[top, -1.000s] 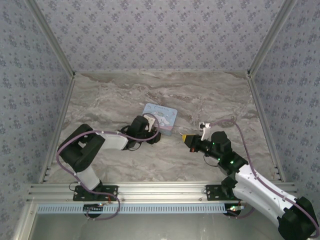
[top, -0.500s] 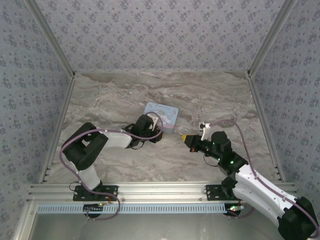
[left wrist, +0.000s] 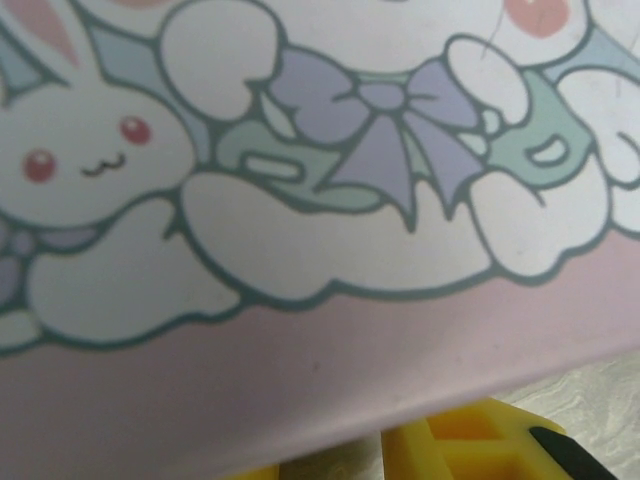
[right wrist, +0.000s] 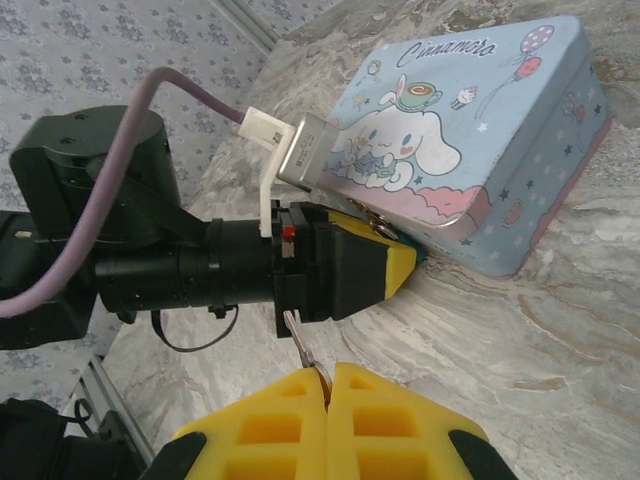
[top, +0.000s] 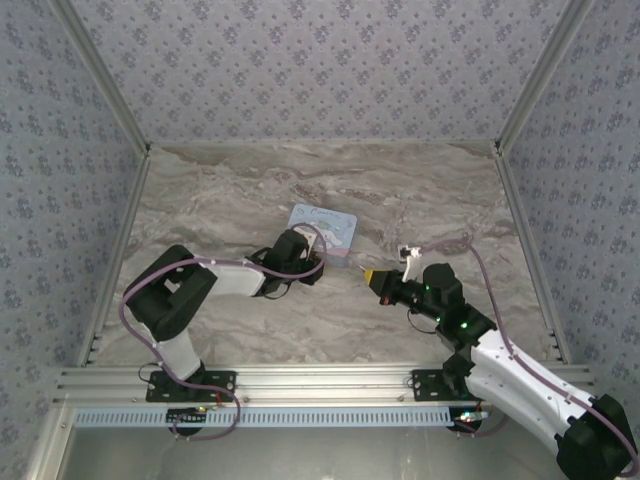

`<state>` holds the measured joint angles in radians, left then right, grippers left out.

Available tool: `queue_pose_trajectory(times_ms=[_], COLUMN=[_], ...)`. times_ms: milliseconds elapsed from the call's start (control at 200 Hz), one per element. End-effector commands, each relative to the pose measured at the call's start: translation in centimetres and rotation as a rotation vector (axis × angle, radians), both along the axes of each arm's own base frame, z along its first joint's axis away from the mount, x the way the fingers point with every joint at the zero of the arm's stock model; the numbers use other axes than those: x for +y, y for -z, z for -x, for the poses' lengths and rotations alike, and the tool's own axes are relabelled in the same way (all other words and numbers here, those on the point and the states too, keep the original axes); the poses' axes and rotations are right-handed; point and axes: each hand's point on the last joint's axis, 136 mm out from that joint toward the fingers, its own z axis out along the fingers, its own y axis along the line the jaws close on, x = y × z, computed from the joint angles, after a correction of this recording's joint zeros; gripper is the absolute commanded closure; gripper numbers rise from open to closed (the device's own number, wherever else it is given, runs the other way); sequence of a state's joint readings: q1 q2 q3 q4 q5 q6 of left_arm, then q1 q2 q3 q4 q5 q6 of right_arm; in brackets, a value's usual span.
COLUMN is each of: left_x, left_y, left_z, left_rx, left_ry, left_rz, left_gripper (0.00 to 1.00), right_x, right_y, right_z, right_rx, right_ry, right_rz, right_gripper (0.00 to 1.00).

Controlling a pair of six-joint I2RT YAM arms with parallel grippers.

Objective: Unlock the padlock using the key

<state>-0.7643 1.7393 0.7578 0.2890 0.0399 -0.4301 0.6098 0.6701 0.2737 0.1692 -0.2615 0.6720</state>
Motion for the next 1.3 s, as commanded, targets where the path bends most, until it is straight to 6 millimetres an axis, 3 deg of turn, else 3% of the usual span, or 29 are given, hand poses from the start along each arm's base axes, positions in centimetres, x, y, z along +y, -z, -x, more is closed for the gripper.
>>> queue_pose_trajectory(times_ms=[0,500,919,1294], left_x=[-1.3,-2.9,-4.3,-4.6], left_y=[-2.1,-5.9,-7.3,-8.9], left_z=[0.2,1.2,1.8,1.8], left_rx=[0.02,0.173,0.25,0.267], left_ry=[-0.018,-0.134,-0.176,-0.191], left_rz=[0.1,0.335,0.451,0.516], left_gripper=[0.73,0.75,0.75,0.75], right_x=[-0.2,1.6,2.9,4.3], right_y=[0.9,2.9,4.5,7.0], right_z=[0.1,-0.3,-1.2,-2.8], right_rx=[-0.027,-0.227,-0.364,-0.381], right_ry=[0.012,-0.041,-0.095,-0.126], right_rz=[0.037,0.219,0.323,0.364], right_gripper=[1.0,1.0,1.0,1.0])
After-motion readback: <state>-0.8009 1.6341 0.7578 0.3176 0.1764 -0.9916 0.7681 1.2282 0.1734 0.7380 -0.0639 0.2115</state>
